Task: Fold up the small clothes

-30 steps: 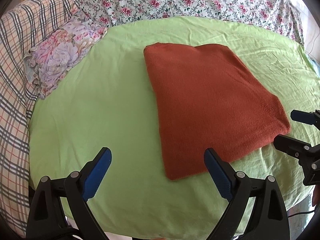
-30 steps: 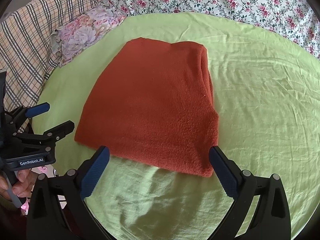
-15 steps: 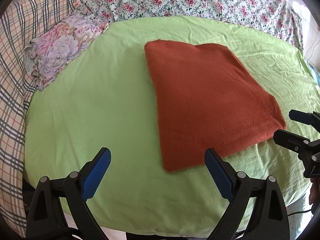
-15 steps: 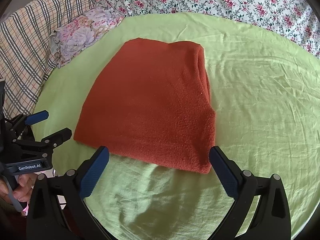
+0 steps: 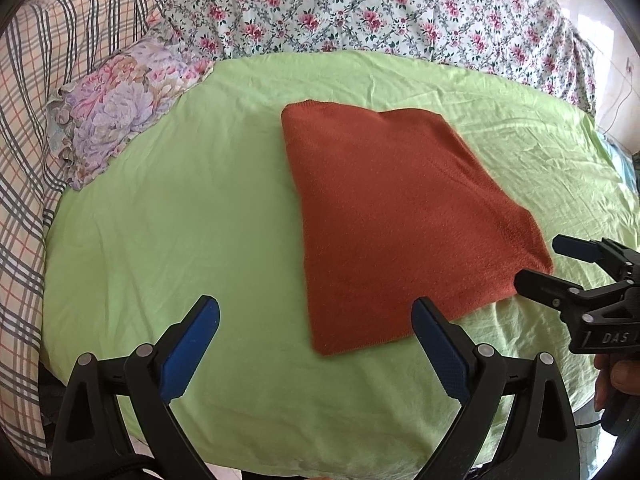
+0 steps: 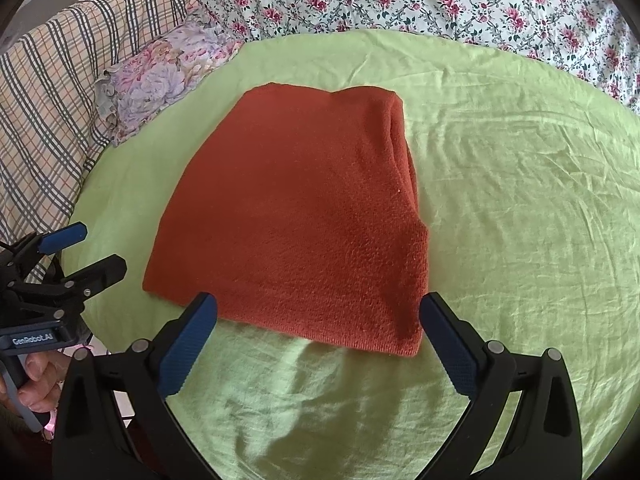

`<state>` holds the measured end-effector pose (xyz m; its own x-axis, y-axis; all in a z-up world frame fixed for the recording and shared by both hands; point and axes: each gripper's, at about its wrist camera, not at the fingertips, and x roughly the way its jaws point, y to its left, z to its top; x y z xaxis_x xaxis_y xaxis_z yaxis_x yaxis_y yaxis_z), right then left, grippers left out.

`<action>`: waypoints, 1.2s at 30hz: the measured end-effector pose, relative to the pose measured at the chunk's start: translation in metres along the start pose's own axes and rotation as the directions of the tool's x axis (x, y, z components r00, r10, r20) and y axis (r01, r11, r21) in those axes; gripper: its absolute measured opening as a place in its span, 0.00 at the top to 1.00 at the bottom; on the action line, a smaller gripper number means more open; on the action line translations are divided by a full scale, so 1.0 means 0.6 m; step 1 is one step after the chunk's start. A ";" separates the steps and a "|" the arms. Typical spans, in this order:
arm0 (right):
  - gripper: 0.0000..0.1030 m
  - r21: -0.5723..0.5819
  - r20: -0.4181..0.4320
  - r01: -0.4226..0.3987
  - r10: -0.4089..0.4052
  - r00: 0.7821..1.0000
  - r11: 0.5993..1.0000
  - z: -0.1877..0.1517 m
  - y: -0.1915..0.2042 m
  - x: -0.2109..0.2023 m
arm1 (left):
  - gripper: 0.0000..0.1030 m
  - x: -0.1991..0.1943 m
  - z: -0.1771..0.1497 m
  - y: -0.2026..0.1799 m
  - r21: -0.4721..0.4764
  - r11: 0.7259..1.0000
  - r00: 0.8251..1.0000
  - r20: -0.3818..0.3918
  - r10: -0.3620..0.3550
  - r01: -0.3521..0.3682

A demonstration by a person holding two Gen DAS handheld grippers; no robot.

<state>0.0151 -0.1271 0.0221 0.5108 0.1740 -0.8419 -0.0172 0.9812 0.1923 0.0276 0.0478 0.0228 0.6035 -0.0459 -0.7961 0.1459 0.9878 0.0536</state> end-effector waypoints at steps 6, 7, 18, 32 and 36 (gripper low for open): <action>0.02 0.005 -0.004 -0.002 0.002 1.000 1.000 0.000 -0.003 0.008 | 0.05 0.002 -0.001 0.001 -0.003 1.000 1.000 -0.006 0.000 0.000; 0.02 0.004 -0.005 -0.004 0.004 1.000 1.000 0.001 -0.005 0.008 | 0.05 0.003 -0.001 0.001 -0.002 1.000 1.000 -0.008 -0.001 0.001; 0.02 0.002 -0.005 -0.004 0.004 1.000 1.000 0.001 -0.003 0.008 | 0.05 0.005 0.000 -0.001 0.004 1.000 1.000 -0.010 0.001 0.000; 0.02 0.000 -0.005 -0.006 0.006 1.000 1.000 0.002 -0.006 0.008 | 0.05 0.005 0.002 -0.005 0.014 1.000 1.000 -0.011 -0.004 0.004; 0.02 -0.001 -0.006 -0.007 0.007 1.000 1.000 0.003 -0.007 0.009 | 0.05 0.006 0.002 -0.005 0.016 1.000 1.000 -0.011 -0.005 0.005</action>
<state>0.0191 -0.1305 0.0178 0.5059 0.1808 -0.8434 -0.0216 0.9801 0.1972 0.0299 0.0443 0.0204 0.5945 -0.0490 -0.8026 0.1611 0.9852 0.0591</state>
